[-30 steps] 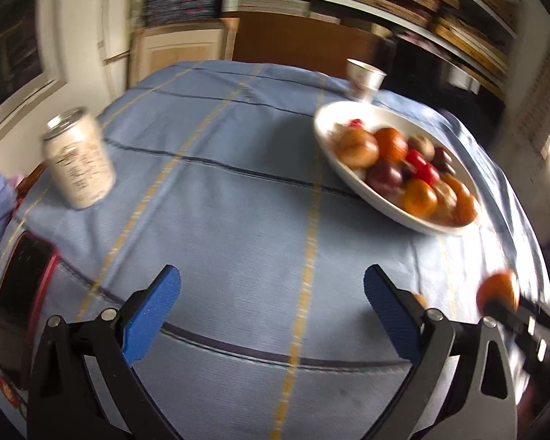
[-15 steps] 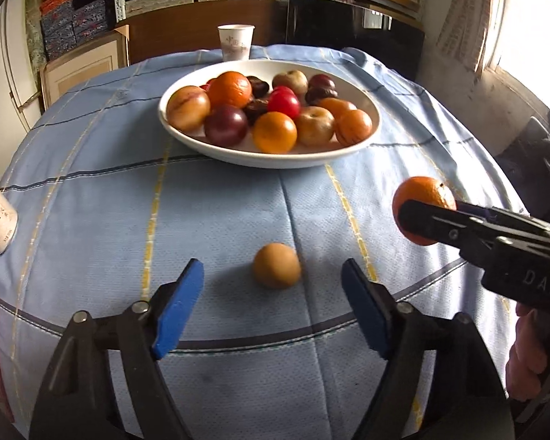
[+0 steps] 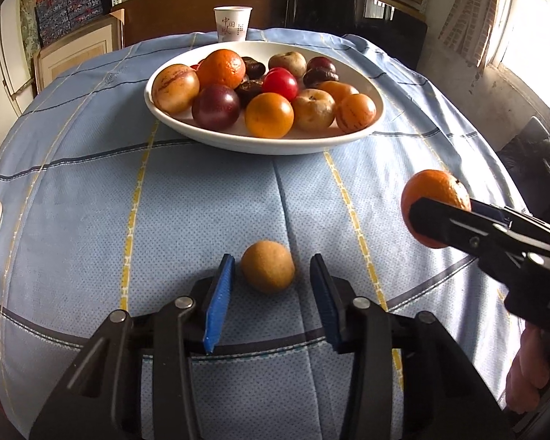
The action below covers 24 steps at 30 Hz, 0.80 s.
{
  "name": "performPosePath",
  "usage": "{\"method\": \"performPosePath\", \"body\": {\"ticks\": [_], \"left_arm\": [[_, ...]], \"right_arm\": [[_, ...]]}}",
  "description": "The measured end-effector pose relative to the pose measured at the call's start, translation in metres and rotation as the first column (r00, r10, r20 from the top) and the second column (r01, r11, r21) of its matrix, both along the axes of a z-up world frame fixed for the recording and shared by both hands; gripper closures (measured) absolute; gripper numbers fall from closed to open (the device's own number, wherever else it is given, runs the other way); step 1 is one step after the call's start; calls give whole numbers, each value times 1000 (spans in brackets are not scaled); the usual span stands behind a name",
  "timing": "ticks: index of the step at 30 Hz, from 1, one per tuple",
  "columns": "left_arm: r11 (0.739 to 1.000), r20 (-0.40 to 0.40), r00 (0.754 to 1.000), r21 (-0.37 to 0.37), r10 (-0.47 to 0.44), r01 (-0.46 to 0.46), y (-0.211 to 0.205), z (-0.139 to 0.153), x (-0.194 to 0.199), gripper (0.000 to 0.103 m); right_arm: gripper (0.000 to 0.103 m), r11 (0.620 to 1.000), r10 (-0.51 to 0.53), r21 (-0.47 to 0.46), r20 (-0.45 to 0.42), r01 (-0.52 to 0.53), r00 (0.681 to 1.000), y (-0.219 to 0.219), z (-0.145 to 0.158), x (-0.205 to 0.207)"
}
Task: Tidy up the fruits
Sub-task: 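Grasp a mandarin with the right tool while the left tool grasps a small brown fruit, then release the mandarin onto the plate with the right tool while the left tool releases the brown fruit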
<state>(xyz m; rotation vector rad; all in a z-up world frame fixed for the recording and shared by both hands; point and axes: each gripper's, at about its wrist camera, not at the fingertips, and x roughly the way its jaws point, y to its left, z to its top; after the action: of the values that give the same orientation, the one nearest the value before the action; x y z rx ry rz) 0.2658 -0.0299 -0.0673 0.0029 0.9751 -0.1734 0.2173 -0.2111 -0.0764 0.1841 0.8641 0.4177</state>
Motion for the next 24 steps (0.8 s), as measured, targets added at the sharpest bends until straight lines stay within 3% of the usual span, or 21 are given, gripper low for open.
{"method": "performPosePath", "body": {"ticks": [5,16,24], "left_arm": [[1000,2,1000,9,-7,7,-3,0,1,75],[1000,9,1000,-28,-6,7,0,0,-1,76],[998,64,998,-66,25,-20,12,11,-10,76]], "right_arm": [[55,1000,-3,-1,-3,3,1000,-1,-1,1],[55,1000,4,22,-54,-3,999,-2,-11,7],[55,1000,29,-7,-4,-29,1000,6,-9,4]]}}
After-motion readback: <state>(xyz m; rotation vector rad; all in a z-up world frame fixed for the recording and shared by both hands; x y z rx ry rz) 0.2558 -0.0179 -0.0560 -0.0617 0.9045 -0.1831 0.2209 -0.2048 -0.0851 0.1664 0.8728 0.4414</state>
